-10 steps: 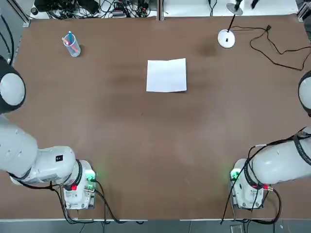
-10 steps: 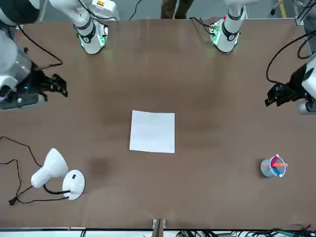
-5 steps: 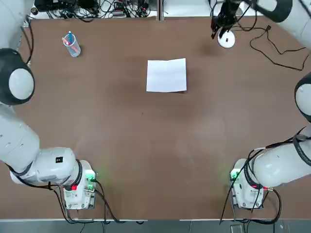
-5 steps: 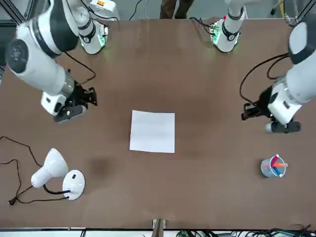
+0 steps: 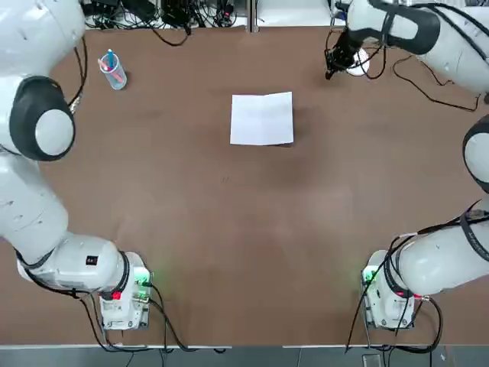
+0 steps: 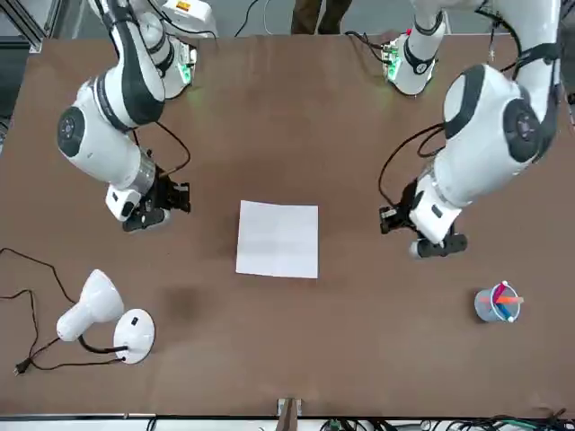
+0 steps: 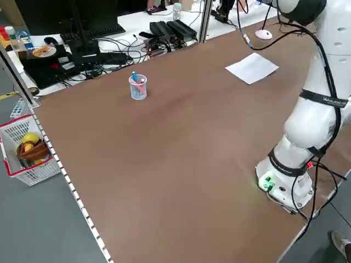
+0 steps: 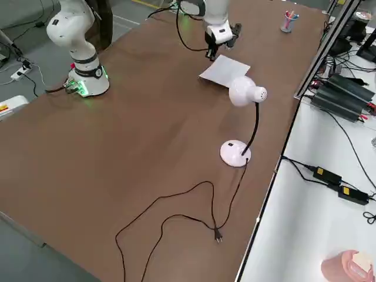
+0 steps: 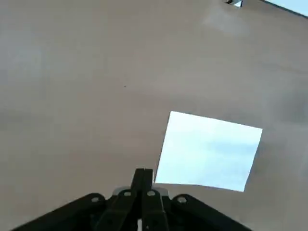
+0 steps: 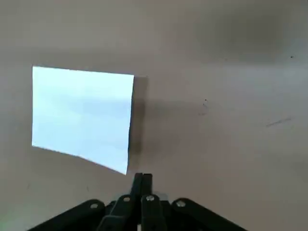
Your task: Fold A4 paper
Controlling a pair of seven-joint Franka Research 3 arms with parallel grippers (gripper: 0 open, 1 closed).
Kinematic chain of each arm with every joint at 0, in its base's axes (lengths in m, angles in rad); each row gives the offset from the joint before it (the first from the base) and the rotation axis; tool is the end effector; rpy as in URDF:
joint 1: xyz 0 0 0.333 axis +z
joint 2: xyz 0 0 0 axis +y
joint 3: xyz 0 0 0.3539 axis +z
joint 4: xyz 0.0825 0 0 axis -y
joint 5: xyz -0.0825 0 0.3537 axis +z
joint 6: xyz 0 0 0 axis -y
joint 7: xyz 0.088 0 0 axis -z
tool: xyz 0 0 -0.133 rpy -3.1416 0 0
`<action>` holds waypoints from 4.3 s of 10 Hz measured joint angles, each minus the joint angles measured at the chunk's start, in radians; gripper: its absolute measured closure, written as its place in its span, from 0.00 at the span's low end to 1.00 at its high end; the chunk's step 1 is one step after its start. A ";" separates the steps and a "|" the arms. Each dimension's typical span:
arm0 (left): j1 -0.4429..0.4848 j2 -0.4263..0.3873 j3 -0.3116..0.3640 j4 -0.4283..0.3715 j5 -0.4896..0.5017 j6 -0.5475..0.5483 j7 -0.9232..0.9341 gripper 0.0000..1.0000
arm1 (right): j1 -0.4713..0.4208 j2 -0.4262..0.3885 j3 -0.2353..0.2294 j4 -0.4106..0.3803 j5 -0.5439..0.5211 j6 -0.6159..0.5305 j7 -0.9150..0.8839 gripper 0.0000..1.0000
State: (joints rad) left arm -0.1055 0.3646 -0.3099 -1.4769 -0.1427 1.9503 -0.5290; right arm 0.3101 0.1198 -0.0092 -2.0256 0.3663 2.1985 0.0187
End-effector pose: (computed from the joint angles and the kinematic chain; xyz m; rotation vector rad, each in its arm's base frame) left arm 0.6164 -0.2512 0.5084 2.8561 0.2642 0.0003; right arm 0.5316 0.1861 0.4265 -2.8347 -0.1042 -0.0058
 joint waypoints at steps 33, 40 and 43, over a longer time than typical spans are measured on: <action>-0.381 0.520 0.133 0.009 0.435 0.572 -0.454 0.99 | 0.046 0.307 0.182 -0.050 0.383 0.340 -0.083 0.99; -0.381 0.520 0.133 0.009 0.435 0.572 -0.454 0.99 | 0.055 0.307 0.213 -0.018 0.460 0.341 -0.087 0.99; -0.381 0.520 0.133 0.009 0.435 0.572 -0.454 0.99 | 0.072 0.313 0.234 0.012 0.519 0.342 -0.088 0.99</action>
State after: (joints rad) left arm -0.4863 0.8850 -0.1770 -1.4682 0.2927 2.5227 -0.9830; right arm 0.3826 0.4329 0.2252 -2.0137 0.8858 2.5407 -0.0698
